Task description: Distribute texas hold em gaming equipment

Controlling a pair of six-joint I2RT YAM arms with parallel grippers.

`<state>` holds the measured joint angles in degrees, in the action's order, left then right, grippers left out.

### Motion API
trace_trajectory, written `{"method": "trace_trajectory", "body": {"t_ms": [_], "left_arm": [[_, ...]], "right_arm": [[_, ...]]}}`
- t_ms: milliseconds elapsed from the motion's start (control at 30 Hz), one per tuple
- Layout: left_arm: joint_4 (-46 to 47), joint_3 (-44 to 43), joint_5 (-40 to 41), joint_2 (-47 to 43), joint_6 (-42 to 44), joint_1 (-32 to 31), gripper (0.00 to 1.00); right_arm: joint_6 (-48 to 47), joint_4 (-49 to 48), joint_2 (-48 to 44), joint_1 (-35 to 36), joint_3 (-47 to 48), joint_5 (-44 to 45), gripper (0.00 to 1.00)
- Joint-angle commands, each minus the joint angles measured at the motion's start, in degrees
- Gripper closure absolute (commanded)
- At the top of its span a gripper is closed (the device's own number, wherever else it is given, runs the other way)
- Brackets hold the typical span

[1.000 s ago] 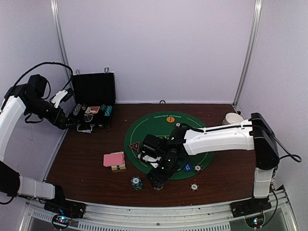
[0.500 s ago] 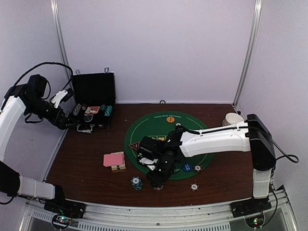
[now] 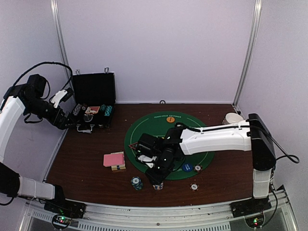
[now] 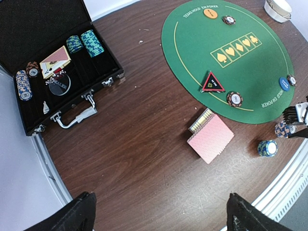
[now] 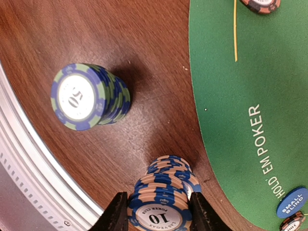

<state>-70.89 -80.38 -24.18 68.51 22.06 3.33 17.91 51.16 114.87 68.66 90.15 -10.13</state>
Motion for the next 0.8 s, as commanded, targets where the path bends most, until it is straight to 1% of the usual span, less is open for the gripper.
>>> {"method": "trace_trajectory", "body": {"t_ms": [0,67,367,667,767], "left_arm": [[-0.2,-1.8,0.2,-0.7,0.9,0.4,0.02],[-0.2,-1.8,0.2,-0.6,0.9,0.4,0.03],[-0.3,-1.8,0.3,-0.6,1.0,0.4,0.03],[-0.3,-1.9,0.1,0.0,1.1,0.4,0.03],[-0.3,-1.9,-0.1,0.2,1.1,0.3,0.02]], "right_arm": [[-0.6,2.3,-2.6,0.2,3.1,2.5,0.97],[-0.6,3.0,-3.1,0.3,3.8,3.2,1.0],[0.3,4.7,-5.6,-0.9,5.7,5.1,1.0],[0.6,6.3,-7.7,-5.5,7.8,5.6,1.0],[0.3,7.7,-7.9,-7.8,9.5,7.1,1.0]]}}
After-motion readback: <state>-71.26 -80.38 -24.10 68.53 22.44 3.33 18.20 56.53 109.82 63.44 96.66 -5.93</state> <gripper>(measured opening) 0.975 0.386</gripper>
